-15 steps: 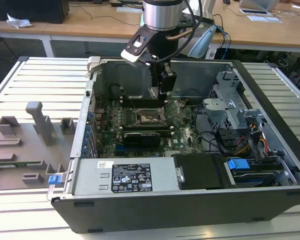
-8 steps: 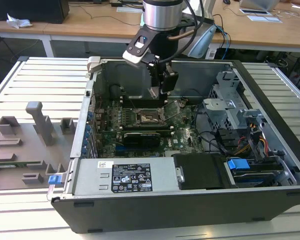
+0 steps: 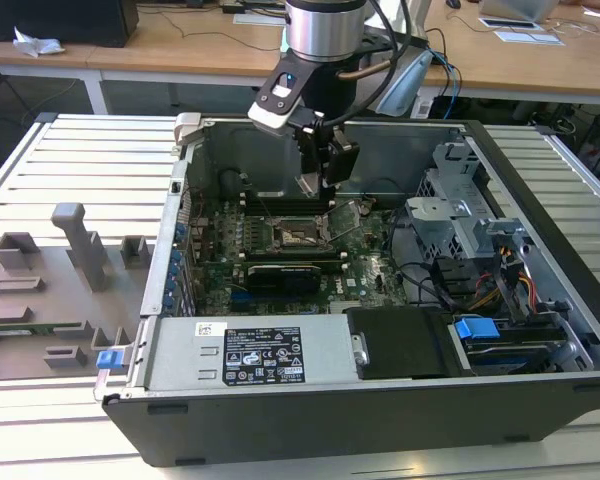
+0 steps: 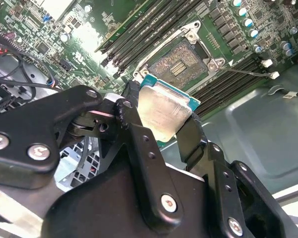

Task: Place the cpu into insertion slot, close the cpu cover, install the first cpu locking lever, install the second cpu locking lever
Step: 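Place the cpu into insertion slot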

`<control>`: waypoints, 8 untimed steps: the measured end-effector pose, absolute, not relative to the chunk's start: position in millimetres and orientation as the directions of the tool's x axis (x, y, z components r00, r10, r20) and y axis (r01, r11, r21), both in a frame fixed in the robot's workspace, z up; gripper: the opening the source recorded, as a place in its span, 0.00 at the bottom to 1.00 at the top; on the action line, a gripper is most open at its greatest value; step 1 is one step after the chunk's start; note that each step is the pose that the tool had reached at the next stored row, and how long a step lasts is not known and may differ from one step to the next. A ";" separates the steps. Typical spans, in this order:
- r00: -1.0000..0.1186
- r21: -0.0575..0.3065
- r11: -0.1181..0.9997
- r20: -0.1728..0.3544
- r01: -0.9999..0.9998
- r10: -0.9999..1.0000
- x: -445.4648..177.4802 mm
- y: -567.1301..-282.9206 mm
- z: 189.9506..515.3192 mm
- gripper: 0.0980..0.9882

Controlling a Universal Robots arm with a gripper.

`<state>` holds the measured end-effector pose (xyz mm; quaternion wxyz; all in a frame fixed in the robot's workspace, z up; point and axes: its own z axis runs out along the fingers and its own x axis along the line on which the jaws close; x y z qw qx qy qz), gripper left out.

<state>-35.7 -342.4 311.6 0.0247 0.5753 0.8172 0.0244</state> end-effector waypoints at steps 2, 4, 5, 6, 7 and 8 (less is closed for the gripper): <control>-0.347 0.068 0.347 -0.012 0.936 0.938 -35.7 -342.4 311.7 0.50; -0.355 0.068 0.355 -0.012 0.932 0.935 -35.7 -342.4 311.6 0.50; -0.358 0.068 0.358 -0.012 0.931 0.934 -35.7 -342.4 311.6 0.50; -0.359 0.068 0.359 -0.012 0.931 0.933 -35.7 -342.4 311.7 0.50; -0.359 0.068 0.359 -0.012 0.931 0.933 -35.7 -342.4 311.6 0.50; -0.359 0.068 0.359 -0.012 0.931 0.933 -35.7 -342.4 311.6 0.50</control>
